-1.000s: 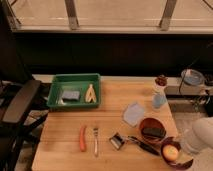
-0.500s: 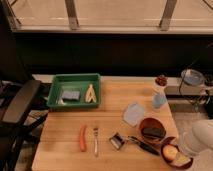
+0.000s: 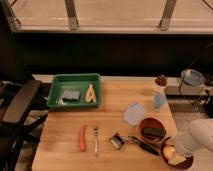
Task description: Place apple in tray
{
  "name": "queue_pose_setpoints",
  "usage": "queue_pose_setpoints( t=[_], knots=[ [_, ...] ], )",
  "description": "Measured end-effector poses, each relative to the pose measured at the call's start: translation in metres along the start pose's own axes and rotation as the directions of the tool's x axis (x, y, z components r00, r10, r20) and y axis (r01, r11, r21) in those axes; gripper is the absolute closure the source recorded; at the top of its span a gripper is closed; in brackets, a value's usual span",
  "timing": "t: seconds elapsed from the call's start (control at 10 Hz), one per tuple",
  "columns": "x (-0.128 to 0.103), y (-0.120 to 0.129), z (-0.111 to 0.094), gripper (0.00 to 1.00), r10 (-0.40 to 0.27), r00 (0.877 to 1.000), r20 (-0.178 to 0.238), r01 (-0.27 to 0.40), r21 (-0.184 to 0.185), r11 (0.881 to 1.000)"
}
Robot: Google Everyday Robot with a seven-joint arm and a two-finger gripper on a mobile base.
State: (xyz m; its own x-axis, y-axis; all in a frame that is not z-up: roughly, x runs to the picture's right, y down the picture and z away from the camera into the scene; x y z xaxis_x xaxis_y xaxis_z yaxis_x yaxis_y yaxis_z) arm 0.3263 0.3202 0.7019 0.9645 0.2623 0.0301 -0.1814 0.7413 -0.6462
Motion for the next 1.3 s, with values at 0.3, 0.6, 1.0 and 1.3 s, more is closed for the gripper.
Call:
queue_pose_setpoints(
  t=[0.3, 0.6, 1.0, 1.3],
  knots=[
    [-0.005, -0.005, -0.03, 0.87, -0.008, 1.0, -0.004, 0.008, 0.068, 0.998],
    [-0.008, -0.019, -0.056, 1.0, 0.012, 1.0, -0.01, -0.01, 0.149, 0.989],
    [-0.035, -0.062, -0.135, 1.0, 0.027, 1.0, -0.005, -0.025, 0.29, 0.957],
    [-0.085, -0.114, -0.182, 1.0, -0.014, 1.0, 0.017, 0.008, 0.351, 0.936]
  ],
)
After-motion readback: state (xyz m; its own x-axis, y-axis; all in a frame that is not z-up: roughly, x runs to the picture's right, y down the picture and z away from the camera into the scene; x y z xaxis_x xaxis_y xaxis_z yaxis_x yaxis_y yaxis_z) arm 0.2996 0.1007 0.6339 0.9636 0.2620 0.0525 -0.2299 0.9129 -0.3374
